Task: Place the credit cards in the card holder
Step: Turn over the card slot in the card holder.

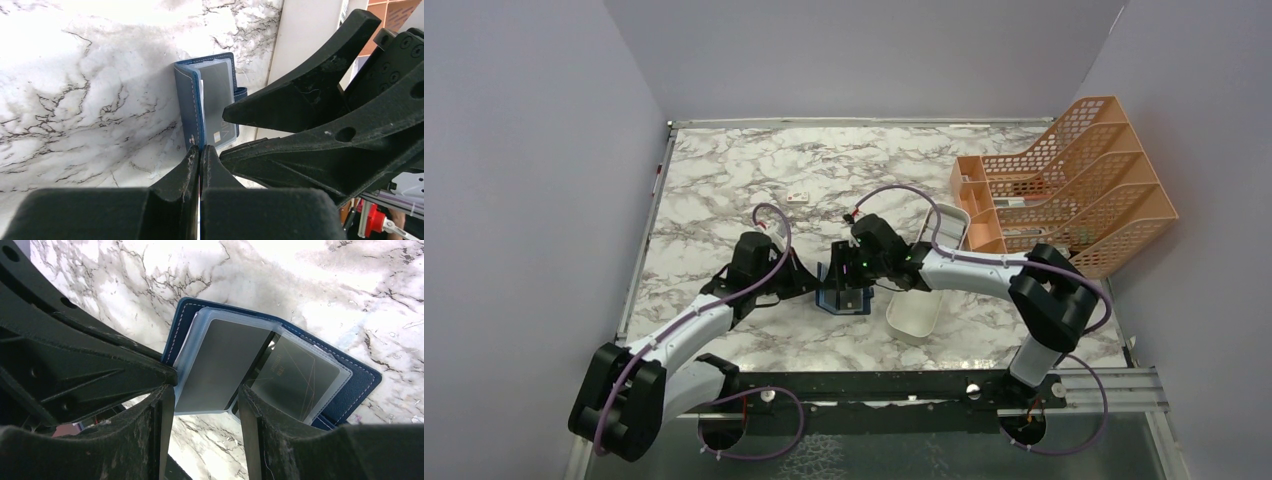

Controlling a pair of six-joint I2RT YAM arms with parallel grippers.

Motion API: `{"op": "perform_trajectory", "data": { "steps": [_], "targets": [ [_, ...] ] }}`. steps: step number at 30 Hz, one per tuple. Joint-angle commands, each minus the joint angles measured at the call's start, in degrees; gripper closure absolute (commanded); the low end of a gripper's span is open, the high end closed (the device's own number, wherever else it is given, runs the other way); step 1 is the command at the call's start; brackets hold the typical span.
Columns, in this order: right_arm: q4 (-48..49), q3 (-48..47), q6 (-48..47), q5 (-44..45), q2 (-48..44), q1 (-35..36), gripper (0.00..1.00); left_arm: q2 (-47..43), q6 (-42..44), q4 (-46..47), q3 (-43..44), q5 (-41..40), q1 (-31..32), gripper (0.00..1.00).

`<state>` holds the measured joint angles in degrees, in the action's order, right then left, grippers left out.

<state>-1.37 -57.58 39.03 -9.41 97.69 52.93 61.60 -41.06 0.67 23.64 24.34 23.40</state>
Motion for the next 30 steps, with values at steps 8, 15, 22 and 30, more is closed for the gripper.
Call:
{"op": "perform_trajectory", "data": {
  "steps": [8, 15, 22, 30],
  "targets": [
    [0.04, -4.67, 2.8, 2.64, 3.88, 0.3, 0.45, -3.55, -0.31, 0.66, 0.97, -0.16, 0.42, 1.0],
    [-0.01, -4.9, 3.07, 2.2, 6.16, 0.25, 0.45, -3.69, -1.99, 3.01, 0.21, 1.87, 0.42, 1.0],
    [-0.39, -3.52, 3.03, 3.48, 7.34, 0.25, 0.46, -4.33, -5.4, 4.99, -0.93, 3.42, 0.42, 1.0],
    [-2.07, -2.51, 1.84, 5.81, 5.82, 0.25, 0.54, -6.01, -5.61, 3.16, -0.61, 1.89, 0.43, 1.0]
  ]
}}
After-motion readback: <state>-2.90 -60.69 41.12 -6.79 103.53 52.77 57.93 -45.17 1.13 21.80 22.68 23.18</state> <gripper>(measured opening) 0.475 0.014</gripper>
